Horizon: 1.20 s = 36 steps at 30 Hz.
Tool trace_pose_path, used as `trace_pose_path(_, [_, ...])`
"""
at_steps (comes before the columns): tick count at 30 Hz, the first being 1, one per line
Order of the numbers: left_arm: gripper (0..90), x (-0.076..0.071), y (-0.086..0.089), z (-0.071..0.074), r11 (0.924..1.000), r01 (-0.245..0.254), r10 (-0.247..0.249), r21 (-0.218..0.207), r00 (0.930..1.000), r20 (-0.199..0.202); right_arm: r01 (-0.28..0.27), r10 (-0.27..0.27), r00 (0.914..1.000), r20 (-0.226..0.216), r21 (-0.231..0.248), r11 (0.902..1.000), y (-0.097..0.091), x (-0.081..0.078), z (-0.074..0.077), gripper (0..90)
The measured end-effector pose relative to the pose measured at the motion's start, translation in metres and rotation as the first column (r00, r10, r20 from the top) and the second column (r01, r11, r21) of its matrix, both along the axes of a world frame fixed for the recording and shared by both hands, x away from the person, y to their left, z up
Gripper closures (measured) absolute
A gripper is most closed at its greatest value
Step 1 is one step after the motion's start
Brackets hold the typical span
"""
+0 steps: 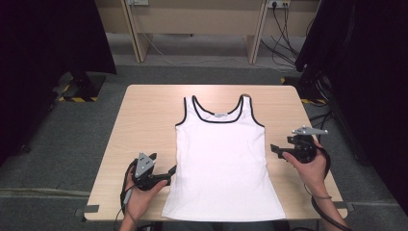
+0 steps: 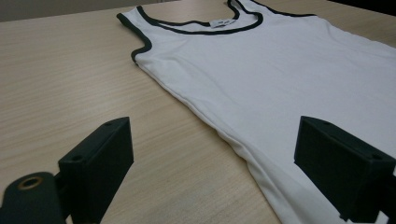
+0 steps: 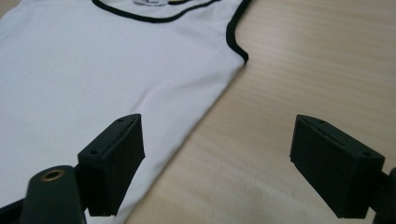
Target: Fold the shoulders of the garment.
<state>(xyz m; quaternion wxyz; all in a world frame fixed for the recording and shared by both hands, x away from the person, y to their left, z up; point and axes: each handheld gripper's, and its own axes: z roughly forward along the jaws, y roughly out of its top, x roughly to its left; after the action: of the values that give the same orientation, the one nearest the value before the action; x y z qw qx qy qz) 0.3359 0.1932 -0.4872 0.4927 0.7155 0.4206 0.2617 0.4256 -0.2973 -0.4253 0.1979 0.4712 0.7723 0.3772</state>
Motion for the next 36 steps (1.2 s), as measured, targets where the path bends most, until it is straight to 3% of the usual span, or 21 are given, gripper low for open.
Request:
trace_pose_path(3, [11.2,0.0,0.001,0.0,1.0,-0.003,0.003,-0.006,1.0,0.0,-0.008,0.008,1.0,0.002,-0.015,0.9998,0.006,0.012,0.006,18.8])
trace_pose_path(4, [11.2,0.0,0.001,0.0,1.0,-0.003,0.003,-0.006,1.0,0.001,-0.011,0.011,0.9999,-0.004,-0.026,0.9996,0.012,0.023,0.011,19.2])
trace_pose_path(6, [11.2,0.0,0.0,0.0,1.0,-0.002,0.002,-0.005,1.0,0.004,-0.012,0.012,0.9999,-0.005,-0.033,0.9994,0.015,0.029,0.013,19.6])
trace_pose_path(7, [11.2,0.0,0.0,0.0,1.0,-0.001,0.001,-0.005,1.0,0.004,-0.019,0.018,0.9998,-0.009,-0.044,0.9989,0.021,0.04,0.016,20.1])
trace_pose_path(8, [11.2,0.0,0.001,0.0,1.0,-0.002,0.002,-0.006,1.0,0.003,-0.019,0.018,0.9998,-0.009,-0.044,0.9989,0.021,0.04,0.016,20.1])
trace_pose_path(12, [11.2,0.0,0.002,0.0,0.9999,-0.003,0.003,-0.015,1.0,0.003,-0.013,0.011,0.9996,-0.028,-0.06,0.9981,0.034,0.066,0.024,20.9])
trace_pose_path(19, [11.3,0.0,0.001,0.0,1.0,-0.002,0.002,-0.008,1.0,0.003,-0.011,0.007,0.9986,-0.052,-0.077,0.997,0.046,0.096,0.031,22.1])
trace_pose_path(25, [11.3,0.0,0.001,0.0,1.0,-0.002,0.002,-0.009,1.0,0.003,-0.009,0.003,0.9977,-0.068,-0.092,0.9957,0.056,0.112,0.032,25.8])
trace_pose_path(30, [11.3,0.0,0.001,0.0,0.9999,-0.002,0.002,-0.014,1.0,0.003,-0.016,0.006,0.9946,-0.103,-0.102,0.9946,0.063,0.13,0.029,35.1])
trace_pose_path(36, [11.3,0.0,0.002,0.0,0.9998,-0.003,0.003,-0.021,1.0,0.001,0.02,-0.04,0.9876,-0.152,-0.127,0.9917,0.068,0.159,0.02,42.1])
